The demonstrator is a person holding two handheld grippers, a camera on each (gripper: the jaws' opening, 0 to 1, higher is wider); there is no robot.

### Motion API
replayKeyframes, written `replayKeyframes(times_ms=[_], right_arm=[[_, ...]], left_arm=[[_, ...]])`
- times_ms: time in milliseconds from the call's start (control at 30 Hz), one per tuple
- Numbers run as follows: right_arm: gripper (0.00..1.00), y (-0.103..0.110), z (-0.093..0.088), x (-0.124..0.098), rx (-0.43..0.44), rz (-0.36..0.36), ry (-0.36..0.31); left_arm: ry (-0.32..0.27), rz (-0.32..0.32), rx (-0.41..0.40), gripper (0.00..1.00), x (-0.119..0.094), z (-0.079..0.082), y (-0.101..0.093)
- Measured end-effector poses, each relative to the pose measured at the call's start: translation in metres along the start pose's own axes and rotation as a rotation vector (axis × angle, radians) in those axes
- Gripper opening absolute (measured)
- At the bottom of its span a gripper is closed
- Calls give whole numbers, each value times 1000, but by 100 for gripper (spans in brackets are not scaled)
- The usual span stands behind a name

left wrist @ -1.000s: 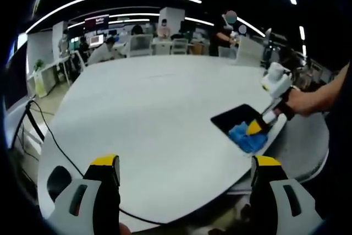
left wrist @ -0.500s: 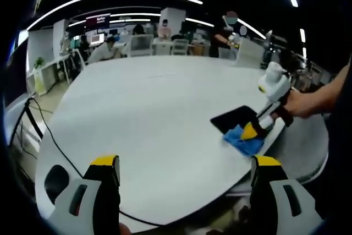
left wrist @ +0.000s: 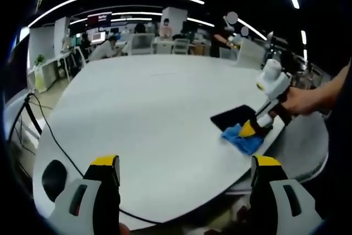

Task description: Wipe the mirror surface with the cleaning cloth until all visible marks leave the cleaned area.

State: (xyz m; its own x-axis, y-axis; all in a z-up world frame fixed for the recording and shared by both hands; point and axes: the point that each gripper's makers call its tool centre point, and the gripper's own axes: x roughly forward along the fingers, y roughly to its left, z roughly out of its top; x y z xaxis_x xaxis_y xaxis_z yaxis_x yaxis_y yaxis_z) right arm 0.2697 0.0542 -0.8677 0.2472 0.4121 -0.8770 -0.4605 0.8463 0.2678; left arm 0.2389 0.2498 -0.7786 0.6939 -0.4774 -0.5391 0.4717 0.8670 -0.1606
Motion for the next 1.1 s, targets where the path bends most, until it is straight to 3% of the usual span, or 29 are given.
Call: replayKeyframes(times_ms=[667,1100], right_arm=[[0,-28,58,17,-73,-46,-6],[0,-33,73,22,-117,-46,-3]], left_arm=[[0,-15,41,100,-2,14,3],[-30,3,3,100,-4,20,9]])
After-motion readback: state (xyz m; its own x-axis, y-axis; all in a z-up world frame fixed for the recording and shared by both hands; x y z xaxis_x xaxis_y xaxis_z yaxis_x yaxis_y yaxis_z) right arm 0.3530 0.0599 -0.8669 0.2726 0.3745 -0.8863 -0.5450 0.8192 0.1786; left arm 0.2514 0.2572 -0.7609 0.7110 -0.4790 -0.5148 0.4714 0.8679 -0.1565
